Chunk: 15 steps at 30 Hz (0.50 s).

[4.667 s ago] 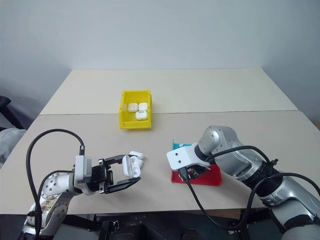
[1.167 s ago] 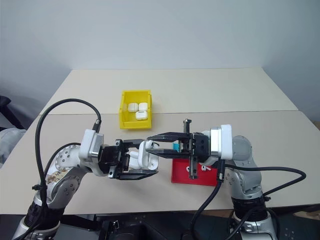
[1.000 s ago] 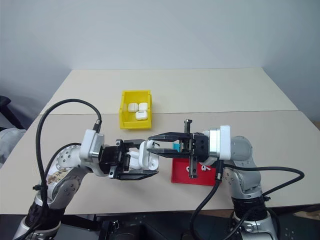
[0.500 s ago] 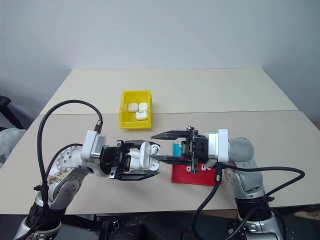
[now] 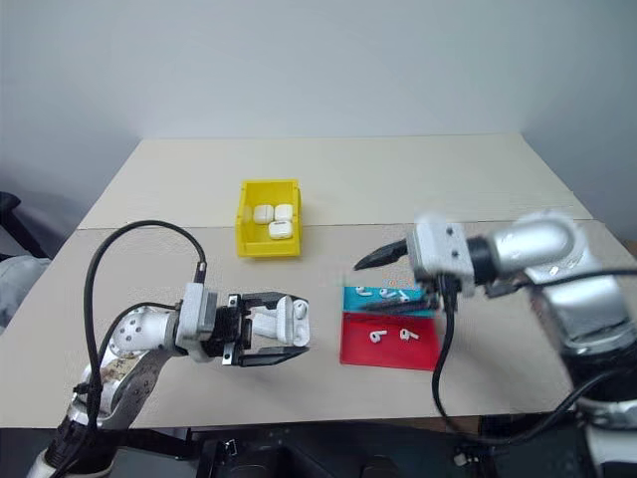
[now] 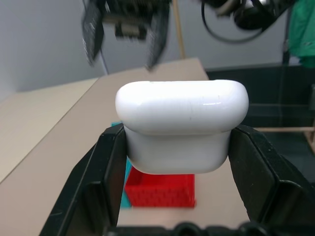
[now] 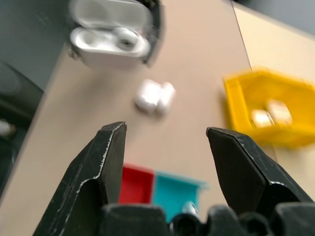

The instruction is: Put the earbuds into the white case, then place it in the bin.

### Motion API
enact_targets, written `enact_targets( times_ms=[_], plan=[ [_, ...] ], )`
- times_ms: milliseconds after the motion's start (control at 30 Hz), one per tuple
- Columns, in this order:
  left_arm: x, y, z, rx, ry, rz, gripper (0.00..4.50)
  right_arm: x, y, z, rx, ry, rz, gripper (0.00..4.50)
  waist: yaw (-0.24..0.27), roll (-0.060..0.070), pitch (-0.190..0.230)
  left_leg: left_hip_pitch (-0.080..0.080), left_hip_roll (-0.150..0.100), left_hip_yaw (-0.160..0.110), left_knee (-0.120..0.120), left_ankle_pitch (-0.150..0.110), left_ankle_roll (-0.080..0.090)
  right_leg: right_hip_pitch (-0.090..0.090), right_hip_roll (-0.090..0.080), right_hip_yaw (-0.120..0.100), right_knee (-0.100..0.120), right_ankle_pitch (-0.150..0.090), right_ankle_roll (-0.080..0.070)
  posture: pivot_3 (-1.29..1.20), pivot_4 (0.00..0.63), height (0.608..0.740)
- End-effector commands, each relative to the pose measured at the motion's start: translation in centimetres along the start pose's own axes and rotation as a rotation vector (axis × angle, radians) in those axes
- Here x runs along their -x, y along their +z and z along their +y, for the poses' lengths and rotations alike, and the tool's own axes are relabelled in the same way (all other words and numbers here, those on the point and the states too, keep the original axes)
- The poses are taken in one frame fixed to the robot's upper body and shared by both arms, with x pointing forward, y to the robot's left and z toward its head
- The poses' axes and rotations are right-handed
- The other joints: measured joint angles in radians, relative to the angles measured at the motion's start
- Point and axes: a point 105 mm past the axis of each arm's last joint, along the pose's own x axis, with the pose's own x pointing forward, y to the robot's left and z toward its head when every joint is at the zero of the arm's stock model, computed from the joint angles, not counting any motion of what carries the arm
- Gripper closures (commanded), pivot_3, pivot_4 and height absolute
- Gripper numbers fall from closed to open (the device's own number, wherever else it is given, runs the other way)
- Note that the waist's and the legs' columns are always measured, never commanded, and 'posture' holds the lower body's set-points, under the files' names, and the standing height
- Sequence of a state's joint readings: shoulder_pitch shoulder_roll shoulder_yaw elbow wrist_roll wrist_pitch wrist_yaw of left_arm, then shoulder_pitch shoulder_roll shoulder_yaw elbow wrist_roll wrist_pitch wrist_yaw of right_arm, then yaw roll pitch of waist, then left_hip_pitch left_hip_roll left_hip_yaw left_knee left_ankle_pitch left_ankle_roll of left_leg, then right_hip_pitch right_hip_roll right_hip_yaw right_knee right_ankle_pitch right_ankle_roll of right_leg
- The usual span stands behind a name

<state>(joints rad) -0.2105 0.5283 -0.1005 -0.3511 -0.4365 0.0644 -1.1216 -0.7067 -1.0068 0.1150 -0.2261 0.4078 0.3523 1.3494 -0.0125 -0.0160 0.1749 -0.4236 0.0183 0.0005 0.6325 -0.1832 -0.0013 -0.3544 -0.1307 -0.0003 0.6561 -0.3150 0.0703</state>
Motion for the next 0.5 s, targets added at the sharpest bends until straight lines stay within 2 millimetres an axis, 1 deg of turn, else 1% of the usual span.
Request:
enact_targets(
  times_ms=[33,133,233,400,500],
  plan=[
    [-0.1,0.5,-0.2,-0.052,0.048,-0.013,1.72,0.9,-2.2,-0.8,0.050,0.032,0.186,1.38,0.000,0.000,0.000,0.000,0.000,0.000,0.000,0.000,0.000,0.000,0.000,0.000,0.000,0.000,0.000,0.00,0.150,0.740],
    [-0.3,0.4,-0.2,-0.057,0.092,-0.016,1.72,0.8,-4.8,-2.0,0.058,0.053,0.377,1.38,-0.002,0.000,0.000,-0.001,0.000,0.001,0.001,0.000,0.000,-0.001,0.000,0.001,-0.001,0.000,0.000,0.00,0.150,0.740],
    [-0.4,0.2,-0.3,-0.057,0.124,-0.016,1.72,0.4,-6.5,-3.0,0.059,0.078,0.492,1.38,-0.003,0.000,0.000,-0.001,0.000,0.001,0.000,0.000,0.000,-0.002,0.000,0.002,0.000,0.000,0.000,0.00,0.150,0.740],
    [-0.4,0.0,-0.9,-0.055,0.140,-0.010,1.72,-0.3,-8.1,-3.7,0.104,0.127,0.576,1.38,-0.003,0.000,0.000,-0.001,0.000,0.002,0.000,0.000,0.000,-0.003,0.000,0.002,0.000,0.000,0.000,0.00,0.150,0.740],
    [-0.5,-0.2,-1.2,-0.052,0.145,0.000,1.72,-1.4,-8.7,-4.2,0.091,0.125,0.571,1.38,-0.002,0.000,0.000,-0.001,0.000,0.002,0.000,0.000,0.000,-0.003,0.000,0.002,0.000,0.000,0.000,0.00,0.150,0.740]
  ],
)
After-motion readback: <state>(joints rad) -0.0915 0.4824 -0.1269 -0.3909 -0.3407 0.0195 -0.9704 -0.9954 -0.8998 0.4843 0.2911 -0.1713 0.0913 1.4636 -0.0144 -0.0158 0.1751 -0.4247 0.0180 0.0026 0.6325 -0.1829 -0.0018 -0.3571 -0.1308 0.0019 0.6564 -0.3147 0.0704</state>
